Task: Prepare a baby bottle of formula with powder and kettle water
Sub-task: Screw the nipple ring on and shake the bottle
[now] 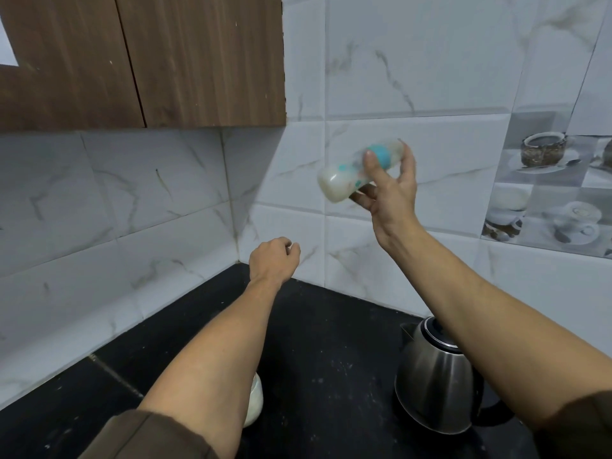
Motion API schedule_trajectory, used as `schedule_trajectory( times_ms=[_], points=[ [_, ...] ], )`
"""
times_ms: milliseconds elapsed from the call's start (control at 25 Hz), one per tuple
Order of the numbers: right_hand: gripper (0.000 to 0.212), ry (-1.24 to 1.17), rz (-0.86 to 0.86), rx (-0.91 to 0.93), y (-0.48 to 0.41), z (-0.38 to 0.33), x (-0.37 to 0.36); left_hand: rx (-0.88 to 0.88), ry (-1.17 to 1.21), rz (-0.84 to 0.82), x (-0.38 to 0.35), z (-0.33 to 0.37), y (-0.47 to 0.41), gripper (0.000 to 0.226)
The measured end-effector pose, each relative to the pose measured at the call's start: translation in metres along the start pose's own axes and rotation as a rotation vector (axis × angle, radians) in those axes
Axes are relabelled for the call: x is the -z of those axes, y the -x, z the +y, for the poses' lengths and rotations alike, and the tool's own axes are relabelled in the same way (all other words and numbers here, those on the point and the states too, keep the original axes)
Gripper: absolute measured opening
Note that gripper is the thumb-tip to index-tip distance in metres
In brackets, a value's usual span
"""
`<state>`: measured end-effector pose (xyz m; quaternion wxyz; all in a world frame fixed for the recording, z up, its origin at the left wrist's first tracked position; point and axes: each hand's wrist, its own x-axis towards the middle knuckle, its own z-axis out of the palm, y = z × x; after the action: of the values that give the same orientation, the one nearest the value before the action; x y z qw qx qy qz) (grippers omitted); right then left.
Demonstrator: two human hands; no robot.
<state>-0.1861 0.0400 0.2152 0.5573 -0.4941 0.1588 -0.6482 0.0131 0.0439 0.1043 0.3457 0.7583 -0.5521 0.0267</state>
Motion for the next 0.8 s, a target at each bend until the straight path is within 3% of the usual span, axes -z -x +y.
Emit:
schedule_trajectory(
  times_ms=[80, 240, 280, 400, 480, 520, 680, 720, 800],
  points=[
    [0.069, -0.017, -0.035, -0.023, 0.000, -0.001, -0.004, -0.001, 0.000, -0.004, 0.001, 0.003, 0.002, 0.037],
    [0.070, 0.422, -0.505, -0.064, 0.023, 0.002, -0.001, 0.003, 0.003, -0.042, 0.001, 0.010, 0.004, 0.022],
    [0.070, 0.407, -0.493, -0.048, 0.024, 0.002, 0.000, -0.001, 0.000, -0.038, 0.001, 0.011, 0.005, 0.022],
    [0.068, 0.062, -0.084, -0.030, 0.013, -0.001, -0.004, -0.021, 0.002, -0.009, 0.000, 0.011, 0.005, 0.035],
    [0.069, -0.129, 0.037, -0.058, 0.005, 0.000, -0.009, -0.011, 0.024, -0.007, 0.000, 0.012, 0.006, 0.036],
    [0.069, -0.091, -0.013, -0.081, 0.006, 0.000, -0.010, -0.011, 0.024, -0.008, 0.001, 0.013, 0.006, 0.035],
    [0.067, 0.377, -0.491, -0.071, 0.027, 0.003, -0.005, 0.043, 0.103, -0.035, 0.003, 0.018, 0.008, 0.019],
    [0.067, 0.349, -0.458, -0.061, 0.027, 0.003, -0.004, 0.039, 0.082, -0.027, 0.005, 0.019, 0.007, 0.021],
    [0.066, 0.131, -0.158, -0.068, 0.018, 0.003, -0.005, -0.001, 0.030, 0.003, 0.007, 0.017, 0.001, 0.030]
  ],
)
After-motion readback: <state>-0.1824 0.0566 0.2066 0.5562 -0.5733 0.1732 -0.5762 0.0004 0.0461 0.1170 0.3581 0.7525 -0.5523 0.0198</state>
